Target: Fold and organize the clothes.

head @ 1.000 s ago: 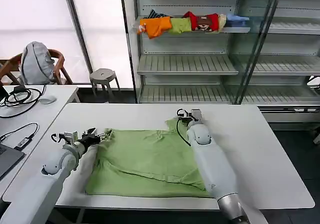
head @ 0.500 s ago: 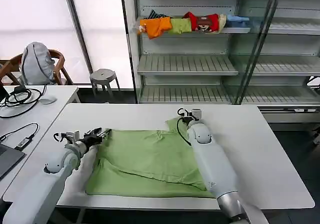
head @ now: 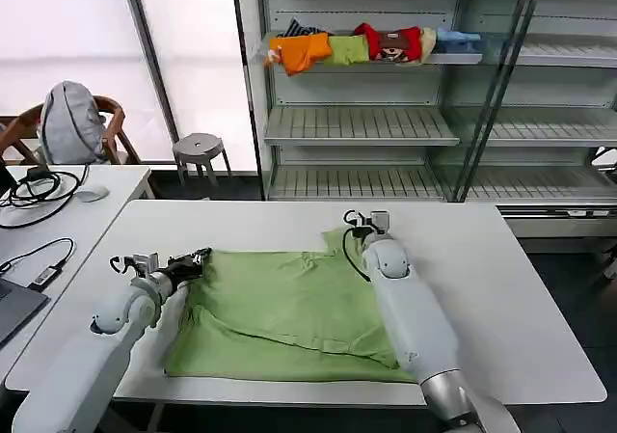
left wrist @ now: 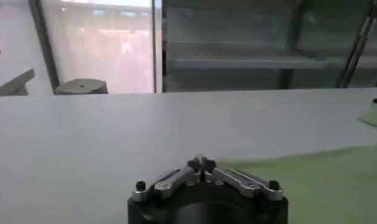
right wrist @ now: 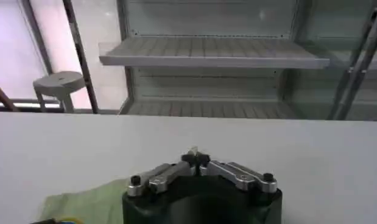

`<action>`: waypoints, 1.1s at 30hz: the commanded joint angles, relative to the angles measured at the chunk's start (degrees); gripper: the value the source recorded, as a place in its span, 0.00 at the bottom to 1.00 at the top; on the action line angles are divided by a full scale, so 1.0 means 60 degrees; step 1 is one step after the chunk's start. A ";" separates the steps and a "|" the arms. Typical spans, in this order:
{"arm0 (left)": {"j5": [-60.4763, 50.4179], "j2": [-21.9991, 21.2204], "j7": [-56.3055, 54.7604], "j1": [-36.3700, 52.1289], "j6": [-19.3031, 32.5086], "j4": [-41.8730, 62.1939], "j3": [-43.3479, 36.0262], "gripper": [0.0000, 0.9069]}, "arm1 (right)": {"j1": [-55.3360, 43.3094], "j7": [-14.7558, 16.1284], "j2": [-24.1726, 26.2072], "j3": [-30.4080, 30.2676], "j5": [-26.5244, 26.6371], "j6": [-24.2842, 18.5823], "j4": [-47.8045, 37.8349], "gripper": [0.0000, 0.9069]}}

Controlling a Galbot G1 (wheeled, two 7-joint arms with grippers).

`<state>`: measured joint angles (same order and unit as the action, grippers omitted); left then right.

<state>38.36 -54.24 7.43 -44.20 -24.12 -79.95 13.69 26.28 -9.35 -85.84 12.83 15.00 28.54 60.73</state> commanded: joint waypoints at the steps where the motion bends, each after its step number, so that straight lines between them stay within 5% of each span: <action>1: 0.0305 0.0178 -0.0058 -0.0697 0.0279 -0.1065 0.0501 0.02 | 0.0847 -0.0089 0.0705 -0.0242 0.0380 0.0135 0.2417 0.00; 19: 0.0436 0.0295 -0.0380 -0.3638 0.0253 -0.4342 0.2113 0.02 | 0.3884 -0.0501 0.2233 0.0109 0.1798 0.0765 0.7315 0.00; 33: 0.0206 0.0179 -0.0331 -0.4061 0.0439 -0.4129 0.2497 0.02 | 0.5234 -0.0471 0.2701 0.0442 0.1582 0.0652 0.8126 0.00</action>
<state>40.06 -52.90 5.45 -64.73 -21.96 -102.39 26.76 51.94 -11.91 -71.51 14.86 24.18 32.64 103.54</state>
